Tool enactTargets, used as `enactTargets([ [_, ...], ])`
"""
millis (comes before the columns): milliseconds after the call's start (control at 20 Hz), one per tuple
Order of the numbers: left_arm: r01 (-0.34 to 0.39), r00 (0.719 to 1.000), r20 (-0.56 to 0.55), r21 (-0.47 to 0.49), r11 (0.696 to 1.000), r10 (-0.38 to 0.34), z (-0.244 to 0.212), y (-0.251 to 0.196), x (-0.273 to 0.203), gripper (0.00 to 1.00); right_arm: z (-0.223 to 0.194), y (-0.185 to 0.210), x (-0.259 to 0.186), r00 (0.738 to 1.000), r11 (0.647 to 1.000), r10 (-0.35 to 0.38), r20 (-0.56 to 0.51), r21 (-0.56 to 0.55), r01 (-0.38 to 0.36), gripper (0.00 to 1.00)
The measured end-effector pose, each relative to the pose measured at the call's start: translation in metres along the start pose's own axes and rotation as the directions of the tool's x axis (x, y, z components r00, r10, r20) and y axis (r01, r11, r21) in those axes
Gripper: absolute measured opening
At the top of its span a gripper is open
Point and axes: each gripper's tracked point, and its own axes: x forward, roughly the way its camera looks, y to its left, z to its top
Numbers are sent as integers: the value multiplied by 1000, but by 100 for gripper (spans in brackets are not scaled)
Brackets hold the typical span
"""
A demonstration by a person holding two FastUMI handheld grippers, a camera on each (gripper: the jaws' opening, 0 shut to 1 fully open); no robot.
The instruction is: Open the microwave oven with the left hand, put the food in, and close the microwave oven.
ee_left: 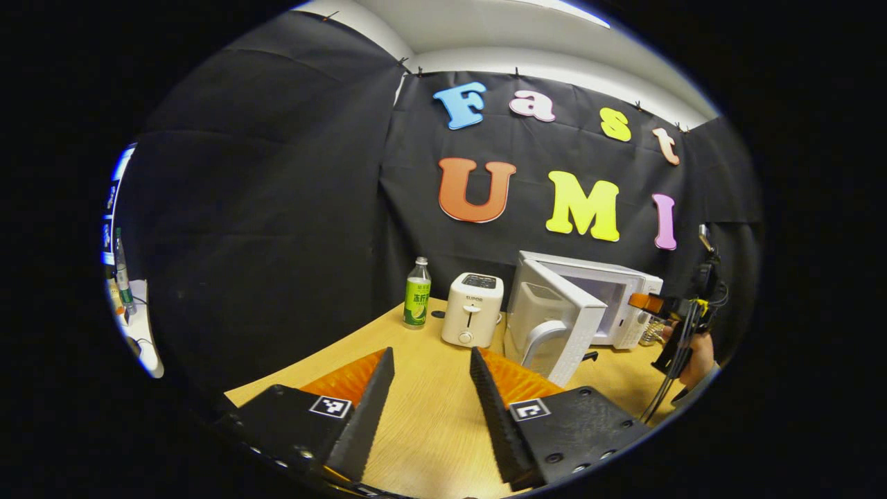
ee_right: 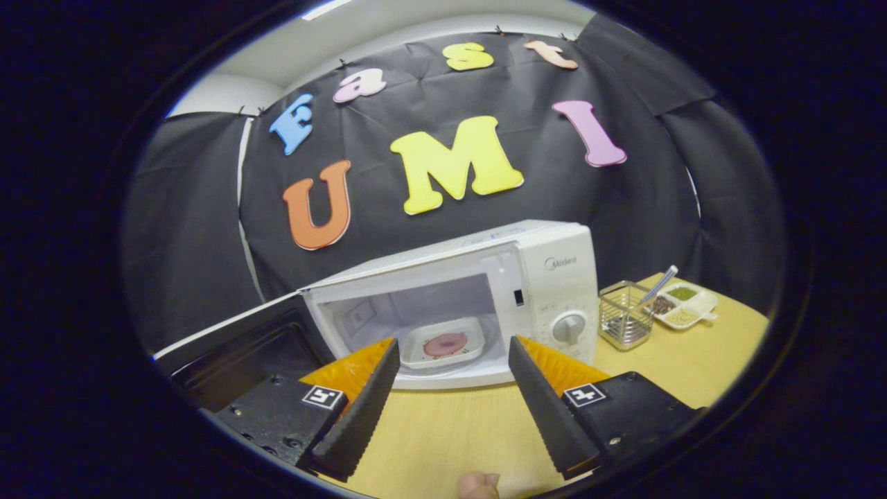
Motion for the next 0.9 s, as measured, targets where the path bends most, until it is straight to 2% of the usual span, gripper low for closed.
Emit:
enactTargets([
  [50, 15, 1000, 12, 30, 999, -15, 1, -4, 3, 42, 10, -10, -21, 1000, 999, -10, 5, -37, 10, 90],
  [100, 17, 1000, 21, 58, 998, -18, 2, -4, 8, 24, 18, -15, -41, 1000, 998, -13, 8, -67, 13, 100],
  [150, 31, 999, 22, 80, 996, -33, 1, -7, 12, 18, 26, -18, -59, 1000, 996, -13, 9, -84, 14, 100],
  [200, 42, 999, 18, 88, 995, -44, -3, -11, 16, 16, 34, -20, -79, 1000, 996, -4, 9, -91, 4, 91],
  [250, 45, 999, 19, 84, 995, -47, -6, -13, 22, 0, 41, -22, -95, 1000, 995, 13, 8, -99, -12, 91],
  [300, 65, 998, 8, 76, 995, -65, -11, -17, 26, 1, 46, -27, -113, 1000, 994, 15, 3, -109, -14, 100],
  [350, 67, 998, 12, 75, 995, -68, -13, -20, 30, 1, 53, -32, -130, 1000, 992, 16, 7, -127, -15, 100],
  [400, 77, 997, 21, 68, 995, -78, -12, -23, 37, 1, 59, -37, -148, 1000, 989, 16, 9, -146, -14, 91],
  [450, 93, 996, 9, 52, 994, -94, -17, -28, 45, 0, 65, -44, -164, 1000, 988, 5, 15, -156, -3, 100],
  [550, 104, 995, 5, 50, 993, -104, -22, -33, 58, 0, 74, -58, -200, 999, 987, -14, 29, -159, 18, 100],
  [600, 110, 994, 1, 47, 993, -110, -27, -37, 65, 0, 80, -66, -214, 999, 986, -23, 46, -163, 30, 91],
  [650, 117, 993, -5, 44, 992, -117, -31, -40, 70, 0, 86, -72, -230, 998, 985, -36, 54, -169, 44, 91],
  [700, 123, 992, -14, 41, 991, -123, -37, -44, 75, 0, 88, -79, -245, 997, 984, -51, 54, -171, 60, 100],
  [750, 134, 991, -25, 42, 990, -133, -42, -49, 77, 14, 88, -87, -256, 997, 984, -63, 54, -164, 71, 100],
  [800, 144, 989, -37, 42, 989, -143, -48, -57, 79, 0, 90, -92, -265, 996, 986, -67, 53, -151, 74, 91],
  [850, 159, 986, -50, 45, 986, -157, -53, -66, 78, 14, 92, -97, -273, 996, 988, -66, 55, -134, 73, 91],
  [900, 147, 988, -56, 58, 987, -144, -56, -67, 78, 0, 94, -101, -280, 996, 990, -63, 58, -120, 70, 100],
])
